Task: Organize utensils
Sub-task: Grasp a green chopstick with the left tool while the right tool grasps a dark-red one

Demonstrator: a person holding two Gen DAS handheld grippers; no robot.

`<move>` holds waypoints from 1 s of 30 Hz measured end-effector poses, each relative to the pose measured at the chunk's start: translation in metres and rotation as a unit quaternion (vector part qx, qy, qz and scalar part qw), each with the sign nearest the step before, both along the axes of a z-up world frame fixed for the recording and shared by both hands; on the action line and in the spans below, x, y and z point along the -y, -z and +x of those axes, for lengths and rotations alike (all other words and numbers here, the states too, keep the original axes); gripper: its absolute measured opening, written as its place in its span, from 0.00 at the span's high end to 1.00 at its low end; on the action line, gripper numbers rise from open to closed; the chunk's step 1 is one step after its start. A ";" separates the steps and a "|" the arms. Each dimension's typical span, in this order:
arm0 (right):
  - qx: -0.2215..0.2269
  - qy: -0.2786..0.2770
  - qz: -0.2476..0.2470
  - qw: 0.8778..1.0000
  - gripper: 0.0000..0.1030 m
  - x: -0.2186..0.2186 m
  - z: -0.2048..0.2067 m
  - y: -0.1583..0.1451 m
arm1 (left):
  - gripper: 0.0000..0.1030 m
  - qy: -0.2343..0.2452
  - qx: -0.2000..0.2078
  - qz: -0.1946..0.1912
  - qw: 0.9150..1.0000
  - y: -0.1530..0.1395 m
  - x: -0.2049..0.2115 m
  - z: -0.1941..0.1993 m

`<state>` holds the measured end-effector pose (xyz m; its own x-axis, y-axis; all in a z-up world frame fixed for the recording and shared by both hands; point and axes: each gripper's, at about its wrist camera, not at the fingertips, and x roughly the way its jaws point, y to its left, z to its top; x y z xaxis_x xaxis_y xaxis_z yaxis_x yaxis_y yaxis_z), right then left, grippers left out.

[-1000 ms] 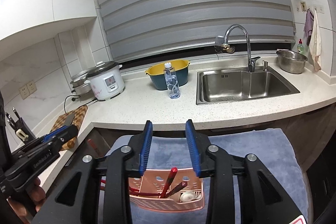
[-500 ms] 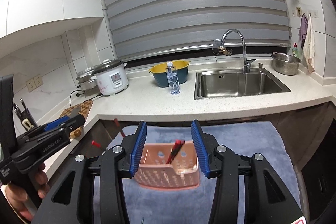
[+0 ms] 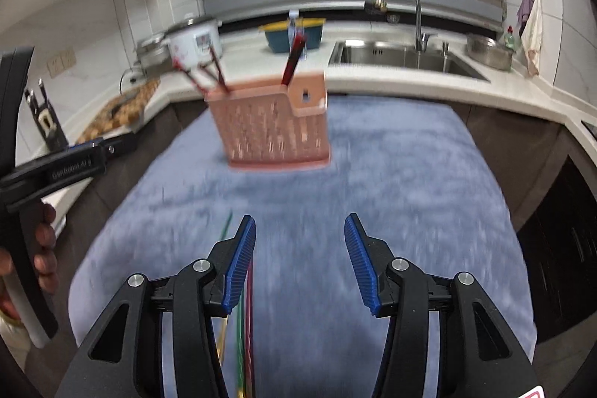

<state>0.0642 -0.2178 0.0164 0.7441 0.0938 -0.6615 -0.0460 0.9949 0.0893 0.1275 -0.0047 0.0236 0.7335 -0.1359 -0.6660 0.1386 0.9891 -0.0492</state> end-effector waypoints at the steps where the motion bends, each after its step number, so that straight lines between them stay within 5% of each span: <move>1: -0.010 -0.002 -0.003 1.000 0.53 -0.002 -0.007 0.009 | 0.43 0.000 -0.008 -0.001 1.000 0.006 -0.001 -0.005; 15: -0.121 -0.037 0.004 0.992 0.62 -0.026 -0.063 0.103 | 0.43 0.016 -0.114 0.007 0.993 0.090 0.008 -0.076; 30: -0.140 -0.058 -0.001 0.988 0.78 -0.041 -0.067 0.116 | 0.43 0.037 -0.139 0.018 0.989 0.112 0.016 -0.089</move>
